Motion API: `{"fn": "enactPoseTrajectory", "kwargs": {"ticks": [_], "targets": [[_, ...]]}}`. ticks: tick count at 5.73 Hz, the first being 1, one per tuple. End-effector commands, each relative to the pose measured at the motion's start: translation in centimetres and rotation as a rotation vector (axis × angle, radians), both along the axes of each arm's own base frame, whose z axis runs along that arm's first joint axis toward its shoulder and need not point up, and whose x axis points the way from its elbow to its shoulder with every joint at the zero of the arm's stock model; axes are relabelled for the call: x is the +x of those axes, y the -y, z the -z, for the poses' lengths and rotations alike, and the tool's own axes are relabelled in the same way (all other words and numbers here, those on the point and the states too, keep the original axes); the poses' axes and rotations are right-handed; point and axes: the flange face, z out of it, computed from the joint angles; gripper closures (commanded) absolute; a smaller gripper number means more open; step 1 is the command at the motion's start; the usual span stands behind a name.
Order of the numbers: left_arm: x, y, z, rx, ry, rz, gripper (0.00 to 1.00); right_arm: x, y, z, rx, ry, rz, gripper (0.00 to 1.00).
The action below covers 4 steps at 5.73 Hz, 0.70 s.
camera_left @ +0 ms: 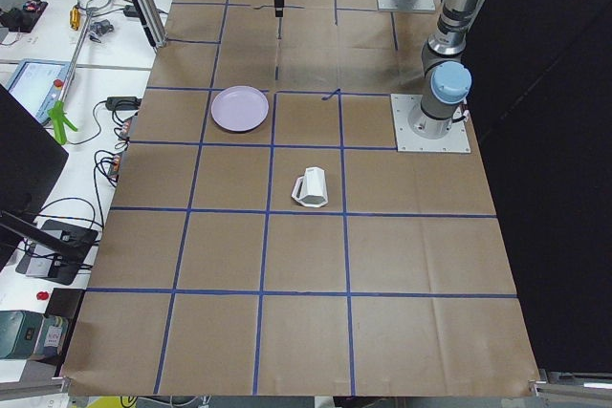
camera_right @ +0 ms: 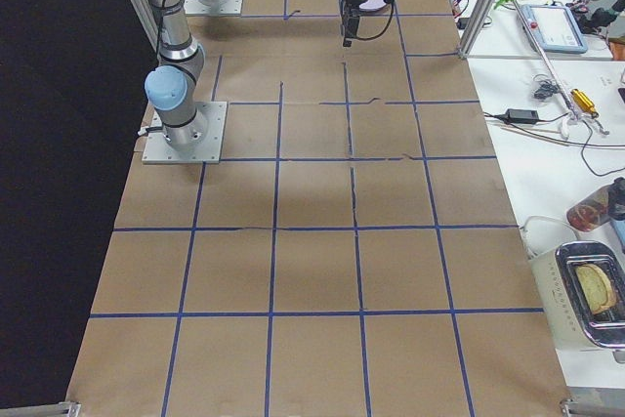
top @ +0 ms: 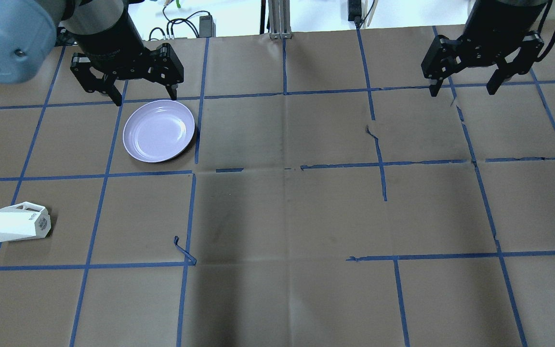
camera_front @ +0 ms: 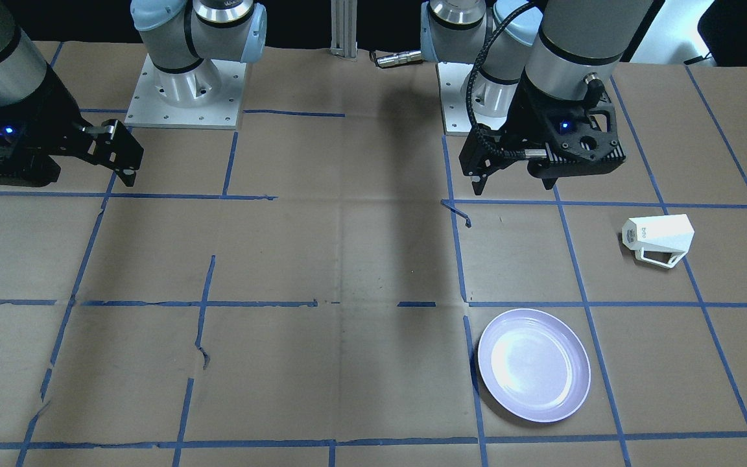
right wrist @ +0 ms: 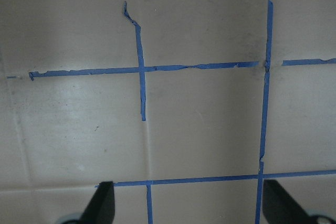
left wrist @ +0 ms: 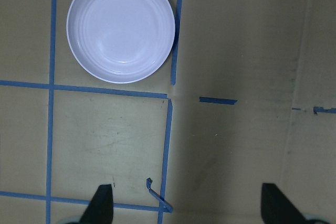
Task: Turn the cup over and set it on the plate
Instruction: 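Move the left gripper toward the white cup lying on its side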
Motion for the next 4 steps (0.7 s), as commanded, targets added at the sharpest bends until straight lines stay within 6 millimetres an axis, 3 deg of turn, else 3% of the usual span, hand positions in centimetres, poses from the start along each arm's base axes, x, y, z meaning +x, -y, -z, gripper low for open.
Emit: {"fn": "enactPoseTrajectory", "kwargs": {"ticks": [1, 3, 4], "targets": [[0.0, 0.0, 0.1, 0.001, -0.002, 0.000, 0.02, 0.0, 0.0, 0.0, 0.001, 0.000, 0.000, 0.00], [1.5, 0.2, 0.1, 0.004, 0.003, 0.014, 0.02, -0.1, 0.0, 0.0, 0.000, 0.000, 0.001, 0.00], [5.9, 0.2, -0.2, 0.004, 0.001, 0.015, 0.02, 0.0, 0.0, 0.0, 0.000, 0.000, 0.000, 0.00]]}}
